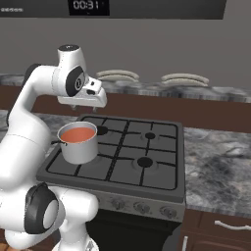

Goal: Wait until the marinara sauce is simmered to a deep red color and then turn off the stove.

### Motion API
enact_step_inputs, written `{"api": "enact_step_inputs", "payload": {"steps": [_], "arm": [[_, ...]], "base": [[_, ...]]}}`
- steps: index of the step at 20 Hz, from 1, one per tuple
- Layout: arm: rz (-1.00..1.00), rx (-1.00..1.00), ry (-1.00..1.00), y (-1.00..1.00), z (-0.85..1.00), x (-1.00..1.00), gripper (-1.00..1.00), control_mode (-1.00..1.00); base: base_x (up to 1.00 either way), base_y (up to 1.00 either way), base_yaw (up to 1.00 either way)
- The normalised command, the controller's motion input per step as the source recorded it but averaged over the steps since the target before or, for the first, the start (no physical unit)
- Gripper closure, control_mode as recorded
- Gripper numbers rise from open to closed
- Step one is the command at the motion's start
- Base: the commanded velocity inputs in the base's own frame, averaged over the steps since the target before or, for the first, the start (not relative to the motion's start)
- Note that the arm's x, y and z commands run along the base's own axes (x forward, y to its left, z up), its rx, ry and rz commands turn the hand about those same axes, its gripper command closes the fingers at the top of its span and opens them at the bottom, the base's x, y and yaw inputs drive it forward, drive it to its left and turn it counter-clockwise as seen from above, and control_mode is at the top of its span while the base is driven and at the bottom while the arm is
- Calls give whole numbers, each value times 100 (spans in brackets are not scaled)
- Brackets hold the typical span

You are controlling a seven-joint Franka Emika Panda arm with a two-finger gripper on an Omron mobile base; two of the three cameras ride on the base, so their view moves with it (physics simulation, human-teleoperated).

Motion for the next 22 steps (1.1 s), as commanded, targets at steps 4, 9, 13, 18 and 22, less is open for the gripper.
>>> {"api": "enact_step_inputs", "payload": {"steps": [4,9,13,18,22], "arm": [[0,0,0,0,0,0,-100,-100],[0,0,0,0,0,0,-100,-100],[0,0,0,0,0,0,-100,-100],[0,0,0,0,0,0,-100,-100],[0,0,0,0,0,0,-100,-100]], "base": [[0,0,0],[0,0,0],[0,0,0],[0,0,0],[0,0,0]]}}
